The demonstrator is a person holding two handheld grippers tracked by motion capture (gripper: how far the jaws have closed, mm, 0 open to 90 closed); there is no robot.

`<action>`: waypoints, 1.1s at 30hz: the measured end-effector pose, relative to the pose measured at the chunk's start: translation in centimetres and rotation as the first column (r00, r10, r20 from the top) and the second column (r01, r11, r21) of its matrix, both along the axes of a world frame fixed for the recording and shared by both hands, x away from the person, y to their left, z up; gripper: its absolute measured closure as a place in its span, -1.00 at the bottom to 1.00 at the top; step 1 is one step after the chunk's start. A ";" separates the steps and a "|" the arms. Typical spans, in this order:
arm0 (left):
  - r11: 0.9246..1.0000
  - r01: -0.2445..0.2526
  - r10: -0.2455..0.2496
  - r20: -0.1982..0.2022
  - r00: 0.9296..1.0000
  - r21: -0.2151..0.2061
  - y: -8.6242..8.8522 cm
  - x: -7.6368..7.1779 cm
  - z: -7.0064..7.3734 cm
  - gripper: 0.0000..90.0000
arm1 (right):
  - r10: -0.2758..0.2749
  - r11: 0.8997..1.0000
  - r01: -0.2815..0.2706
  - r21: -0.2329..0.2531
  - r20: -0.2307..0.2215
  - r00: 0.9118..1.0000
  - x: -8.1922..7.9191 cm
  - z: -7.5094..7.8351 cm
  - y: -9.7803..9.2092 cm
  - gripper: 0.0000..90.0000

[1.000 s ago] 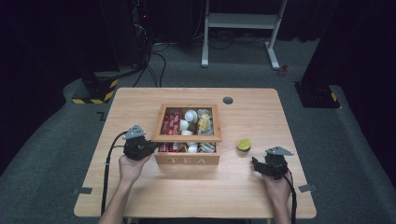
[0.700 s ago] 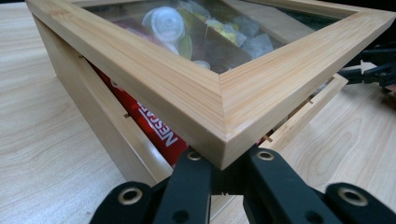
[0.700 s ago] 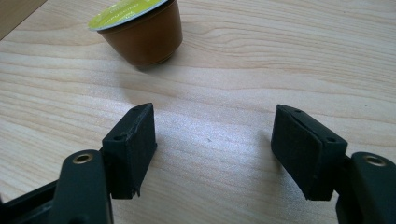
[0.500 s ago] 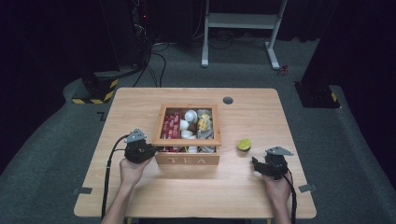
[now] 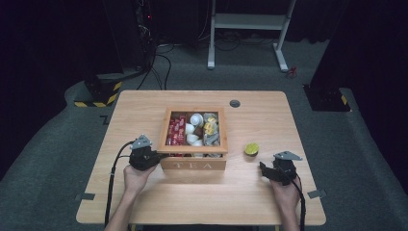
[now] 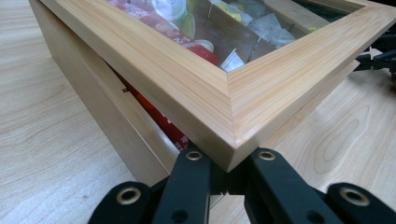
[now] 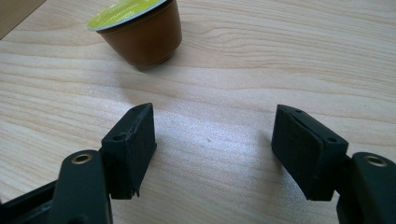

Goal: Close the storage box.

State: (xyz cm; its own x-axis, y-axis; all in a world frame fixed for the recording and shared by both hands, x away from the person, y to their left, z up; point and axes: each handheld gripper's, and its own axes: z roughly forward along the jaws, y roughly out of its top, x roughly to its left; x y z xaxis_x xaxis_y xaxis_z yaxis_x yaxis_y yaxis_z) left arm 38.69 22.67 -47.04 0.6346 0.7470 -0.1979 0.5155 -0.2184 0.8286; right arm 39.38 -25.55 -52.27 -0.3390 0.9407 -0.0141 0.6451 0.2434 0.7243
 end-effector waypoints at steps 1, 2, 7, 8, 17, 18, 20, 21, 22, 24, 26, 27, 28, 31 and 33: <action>1.000 -0.001 0.001 -0.004 1.000 -0.005 0.0 0.0 0.0 0.97 | 0.000 1.000 0.000 0.000 0.000 1.000 0.0 0.0 0.0 -0.32; 1.000 0.000 0.000 -0.004 1.000 -0.006 0.0 0.0 -0.1 0.97 | -0.001 1.000 0.001 0.000 0.000 1.000 0.0 0.0 0.0 -0.32; 1.000 -0.008 0.008 0.006 1.000 0.005 -0.1 -0.1 -0.3 0.97 | -0.001 1.000 0.001 0.000 0.000 1.000 0.0 0.0 0.0 -0.32; 1.000 -0.008 0.008 0.004 1.000 -0.001 -0.1 -0.2 -0.3 0.97 | -0.002 1.000 0.002 0.000 0.000 1.000 0.0 0.0 0.0 -0.32; 1.000 -0.008 0.009 0.012 1.000 -0.021 0.1 -0.6 -0.3 0.97 | -0.005 1.000 0.005 0.001 0.002 1.000 0.0 0.0 0.0 -0.32; 1.000 -0.008 0.008 0.012 1.000 -0.025 0.1 -0.7 -0.3 0.97 | -0.005 1.000 0.005 0.000 0.002 1.000 0.0 0.0 0.0 -0.32; 1.000 -0.008 0.009 0.013 1.000 -0.029 0.2 -0.8 -0.3 0.97 | -0.005 1.000 0.005 0.001 0.002 1.000 0.0 0.0 0.0 -0.32; 0.999 -0.009 0.009 0.014 1.000 -0.032 0.2 -0.8 -0.4 0.97 | -0.005 1.000 0.005 0.001 0.002 1.000 0.0 0.0 0.0 -0.32; 0.999 -0.008 0.008 0.012 1.000 -0.038 0.2 -0.9 -0.4 0.97 | -0.005 1.000 0.005 0.001 0.002 1.000 0.0 0.0 0.0 -0.32; 0.999 -0.004 0.004 0.014 1.000 -0.036 0.3 -1.0 -0.3 0.97 | -0.005 1.000 0.005 0.001 0.002 1.000 0.0 0.0 0.0 -0.32; 0.999 -0.004 0.005 0.014 1.000 -0.034 0.3 -1.1 -0.2 0.97 | -0.005 1.000 0.005 0.001 0.002 1.000 0.0 0.0 0.0 -0.32; 0.999 -0.006 0.006 0.017 1.000 -0.031 0.3 -1.2 -0.2 0.97 | -0.005 1.000 0.005 0.001 0.002 1.000 0.0 0.0 0.0 -0.32; 0.999 -0.005 0.006 0.018 1.000 -0.032 0.4 -1.2 -0.2 0.97 | -0.005 1.000 0.005 0.001 0.002 1.000 0.0 0.0 0.0 -0.32; 0.999 -0.004 0.005 0.015 1.000 -0.047 0.6 -1.3 -0.2 0.98 | -0.005 1.000 0.005 0.001 0.002 1.000 0.0 0.0 0.0 -0.32; 0.999 -0.003 0.003 0.016 1.000 -0.048 0.6 -1.5 -0.3 0.98 | -0.005 1.000 0.005 0.001 0.002 1.000 0.0 0.0 0.0 -0.32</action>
